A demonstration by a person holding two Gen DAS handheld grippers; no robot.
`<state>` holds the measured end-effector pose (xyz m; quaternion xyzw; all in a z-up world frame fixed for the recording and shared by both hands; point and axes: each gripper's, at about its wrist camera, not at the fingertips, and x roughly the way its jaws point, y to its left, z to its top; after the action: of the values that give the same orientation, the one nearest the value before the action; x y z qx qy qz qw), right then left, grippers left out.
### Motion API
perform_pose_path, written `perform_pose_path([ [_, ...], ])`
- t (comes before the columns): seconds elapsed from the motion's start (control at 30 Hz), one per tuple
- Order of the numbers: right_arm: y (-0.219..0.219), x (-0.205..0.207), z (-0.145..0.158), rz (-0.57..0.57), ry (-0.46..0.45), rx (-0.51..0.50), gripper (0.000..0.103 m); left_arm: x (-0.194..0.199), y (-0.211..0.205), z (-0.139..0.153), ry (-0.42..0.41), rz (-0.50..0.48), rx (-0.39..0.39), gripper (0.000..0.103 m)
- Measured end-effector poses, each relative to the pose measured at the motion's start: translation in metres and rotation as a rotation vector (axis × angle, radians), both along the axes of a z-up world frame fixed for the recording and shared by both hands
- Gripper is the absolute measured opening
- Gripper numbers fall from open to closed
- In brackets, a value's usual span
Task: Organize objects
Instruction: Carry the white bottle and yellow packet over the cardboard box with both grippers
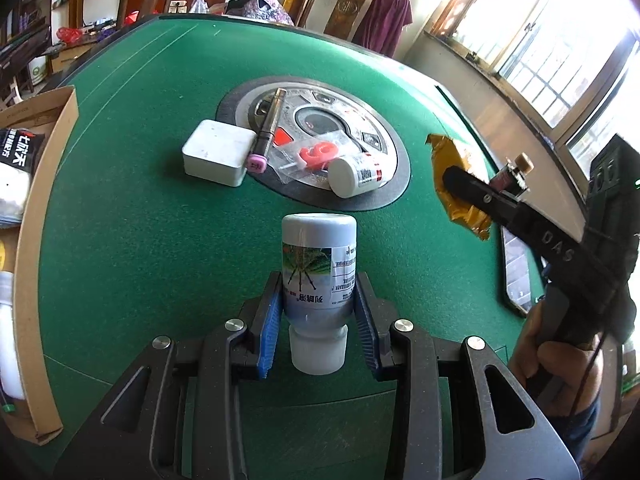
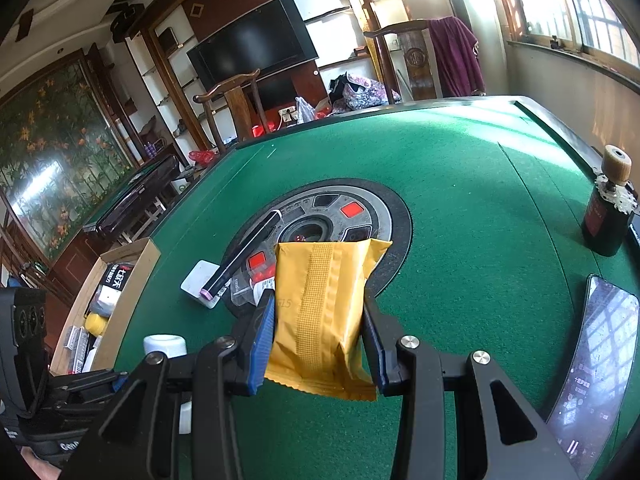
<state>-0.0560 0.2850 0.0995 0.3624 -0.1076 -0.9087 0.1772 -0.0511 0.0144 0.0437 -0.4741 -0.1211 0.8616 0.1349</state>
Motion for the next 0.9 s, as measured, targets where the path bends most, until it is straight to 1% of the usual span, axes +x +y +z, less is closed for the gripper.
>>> perform_pose_path([
  [0.27, -0.009, 0.002, -0.003, 0.024, 0.002, -0.003, 0.040, 0.010, -0.027, 0.009, 0.022, 0.022, 0.051, 0.034],
  [0.43, -0.031, 0.008, -0.004, 0.066, 0.000, -0.021, 0.040, 0.018, -0.046, 0.020, 0.046, 0.040, 0.094, 0.034],
  [0.57, -0.061, 0.023, 0.004, 0.131, 0.033, -0.025, 0.040, 0.025, -0.066, 0.031, 0.070, 0.060, 0.128, 0.034],
  [0.7, -0.101, 0.037, 0.011, 0.217, 0.040, -0.060, 0.040, 0.032, -0.093, 0.040, 0.096, 0.097, 0.155, 0.034],
  [0.9, -0.166, 0.056, 0.019, 0.353, 0.052, -0.060, 0.040, 0.044, -0.146, 0.056, 0.144, 0.188, 0.182, 0.034],
])
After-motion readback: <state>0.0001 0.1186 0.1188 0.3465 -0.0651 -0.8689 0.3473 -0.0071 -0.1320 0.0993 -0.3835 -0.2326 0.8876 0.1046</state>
